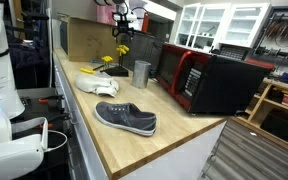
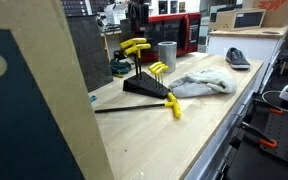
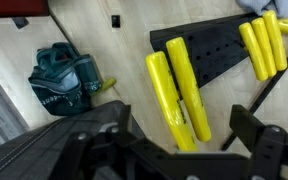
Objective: Put one yellow object on the towel
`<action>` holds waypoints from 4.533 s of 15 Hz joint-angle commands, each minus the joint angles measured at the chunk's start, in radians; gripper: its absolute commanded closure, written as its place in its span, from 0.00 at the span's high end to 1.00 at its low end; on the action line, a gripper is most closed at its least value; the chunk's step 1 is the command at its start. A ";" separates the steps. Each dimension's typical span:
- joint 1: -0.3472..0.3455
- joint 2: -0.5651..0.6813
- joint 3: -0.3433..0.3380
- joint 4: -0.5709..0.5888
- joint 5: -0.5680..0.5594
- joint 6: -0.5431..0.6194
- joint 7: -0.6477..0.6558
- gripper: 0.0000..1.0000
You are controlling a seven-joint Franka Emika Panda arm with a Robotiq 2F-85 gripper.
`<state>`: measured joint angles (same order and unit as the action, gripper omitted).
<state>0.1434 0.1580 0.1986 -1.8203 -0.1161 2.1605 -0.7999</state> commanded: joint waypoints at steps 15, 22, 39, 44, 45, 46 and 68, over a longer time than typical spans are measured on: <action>-0.048 0.064 0.009 0.052 0.228 -0.011 -0.381 0.35; -0.041 0.034 0.009 0.044 0.202 -0.017 -0.407 0.06; -0.078 0.082 0.005 0.110 0.415 -0.124 -0.380 0.06; -0.072 0.068 0.002 0.132 0.384 -0.127 -0.383 0.06; -0.066 0.065 0.003 0.141 0.365 -0.127 -0.386 0.06; -0.061 0.062 0.003 0.153 0.349 -0.131 -0.388 0.06; -0.030 -0.060 -0.038 0.272 0.005 -0.538 -0.395 0.06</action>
<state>0.0977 0.1141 0.1685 -1.5697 -0.0329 1.7053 -1.1742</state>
